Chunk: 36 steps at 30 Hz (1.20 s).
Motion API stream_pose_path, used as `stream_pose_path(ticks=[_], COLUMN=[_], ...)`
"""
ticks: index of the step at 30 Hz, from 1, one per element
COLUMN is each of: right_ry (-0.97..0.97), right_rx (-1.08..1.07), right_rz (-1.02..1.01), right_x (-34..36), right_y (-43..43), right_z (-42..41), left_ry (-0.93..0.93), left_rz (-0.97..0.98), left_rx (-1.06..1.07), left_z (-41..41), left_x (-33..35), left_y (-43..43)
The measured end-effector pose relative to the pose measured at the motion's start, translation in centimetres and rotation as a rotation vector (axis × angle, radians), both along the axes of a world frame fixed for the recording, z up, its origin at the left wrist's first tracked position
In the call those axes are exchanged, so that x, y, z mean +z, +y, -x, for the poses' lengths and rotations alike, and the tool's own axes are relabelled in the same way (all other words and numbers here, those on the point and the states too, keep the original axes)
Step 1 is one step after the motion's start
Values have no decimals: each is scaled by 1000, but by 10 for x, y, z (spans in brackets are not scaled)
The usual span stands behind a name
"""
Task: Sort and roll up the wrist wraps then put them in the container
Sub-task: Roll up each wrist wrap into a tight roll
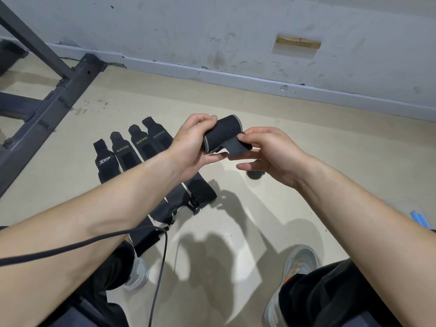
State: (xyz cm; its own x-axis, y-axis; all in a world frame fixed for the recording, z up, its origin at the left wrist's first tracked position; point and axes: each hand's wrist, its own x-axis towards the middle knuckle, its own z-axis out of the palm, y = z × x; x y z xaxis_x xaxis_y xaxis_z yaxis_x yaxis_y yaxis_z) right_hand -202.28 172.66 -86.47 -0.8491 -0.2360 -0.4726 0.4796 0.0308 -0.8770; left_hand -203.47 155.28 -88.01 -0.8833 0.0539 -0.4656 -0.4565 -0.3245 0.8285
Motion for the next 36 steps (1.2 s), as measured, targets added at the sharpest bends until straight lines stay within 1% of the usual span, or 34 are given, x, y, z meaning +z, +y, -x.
stream_pose_path(ticks=[3, 8, 14, 16, 18, 21, 25, 28, 30, 34, 36], right_ry=[6, 29, -22, -74, -167, -280, -334, -352, -364, -369, -322], right_rx=[9, 39, -15, -78, -162, -246, -303, -329, -329, -283, -258], right_rz=[-4, -16, -17, 7, 67, 120, 153, 187, 190, 160, 140], right_x=[0, 2, -2, -3, -3, -4, -6, -7, -9, -11, -10], right_y=[0, -2, -1, -2, -4, -5, -5, -3, -2, 1, 1], right_z=[0, -2, -2, -3, -4, -6, -7, -7, -7, -6, -7], left_ry=[20, 112, 212, 244, 290, 373, 390, 505, 533, 538, 461], left_rz=[16, 147, 231, 258, 279, 357, 430, 611, 667, 707, 639], left_rx=[2, -15, -74, -103, -155, -212, -263, -340, -343, -291, -265], left_z=[2, 6, 0, -1, -3, -6, -8, -10, -11, -8, -7], left_x=[1, 3, 0, -2, -5, -7, -6, -11, -16, -22, -24], left_y=[-3, -7, -2, -1, 1, 4, 3, 3, 3, 2, 1])
